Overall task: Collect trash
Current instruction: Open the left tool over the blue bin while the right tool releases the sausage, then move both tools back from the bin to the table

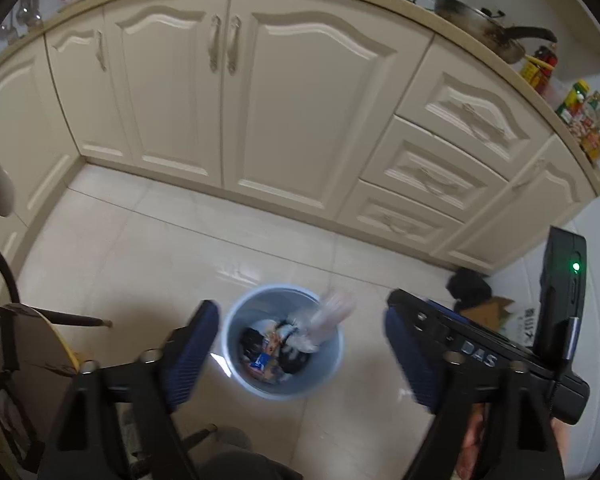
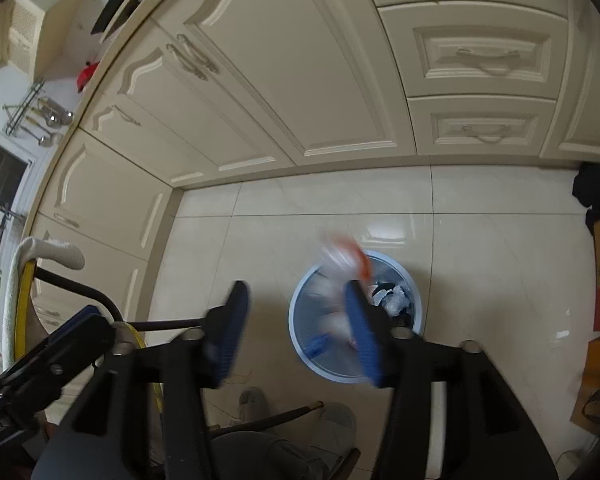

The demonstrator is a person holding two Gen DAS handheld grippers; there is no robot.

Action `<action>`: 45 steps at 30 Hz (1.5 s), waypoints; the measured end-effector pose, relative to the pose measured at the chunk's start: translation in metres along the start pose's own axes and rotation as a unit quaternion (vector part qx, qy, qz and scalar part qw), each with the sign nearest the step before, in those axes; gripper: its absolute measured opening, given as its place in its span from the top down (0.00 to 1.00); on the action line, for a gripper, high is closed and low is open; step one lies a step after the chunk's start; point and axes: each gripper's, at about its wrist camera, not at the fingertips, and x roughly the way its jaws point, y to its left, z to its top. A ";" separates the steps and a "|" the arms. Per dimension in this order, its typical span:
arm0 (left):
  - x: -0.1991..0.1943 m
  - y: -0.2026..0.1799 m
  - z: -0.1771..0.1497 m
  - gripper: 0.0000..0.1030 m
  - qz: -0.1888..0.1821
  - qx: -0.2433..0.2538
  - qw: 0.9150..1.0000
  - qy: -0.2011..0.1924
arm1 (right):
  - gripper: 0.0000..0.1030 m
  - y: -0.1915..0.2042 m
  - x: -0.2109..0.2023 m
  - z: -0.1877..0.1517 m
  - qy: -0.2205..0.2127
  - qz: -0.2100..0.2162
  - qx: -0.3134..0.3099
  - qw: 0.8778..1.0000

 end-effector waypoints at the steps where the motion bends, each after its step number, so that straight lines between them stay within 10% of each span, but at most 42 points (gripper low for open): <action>1: -0.004 0.000 0.000 0.11 0.007 0.000 1.000 -0.004 | 0.22 0.000 -0.004 0.000 -0.003 -0.004 0.000 1.000; 6: -0.041 -0.015 -0.018 0.02 0.025 0.010 0.999 -0.032 | 0.00 0.006 -0.025 -0.003 -0.026 -0.019 -0.002 0.999; 25: -0.278 0.026 -0.161 0.01 0.023 -0.007 0.981 -0.191 | 0.00 0.140 -0.156 -0.039 -0.140 0.022 -0.094 0.985; 45: -0.462 0.130 -0.337 0.01 0.122 -0.086 0.936 -0.320 | 0.00 0.327 -0.236 -0.137 -0.200 0.119 -0.262 0.937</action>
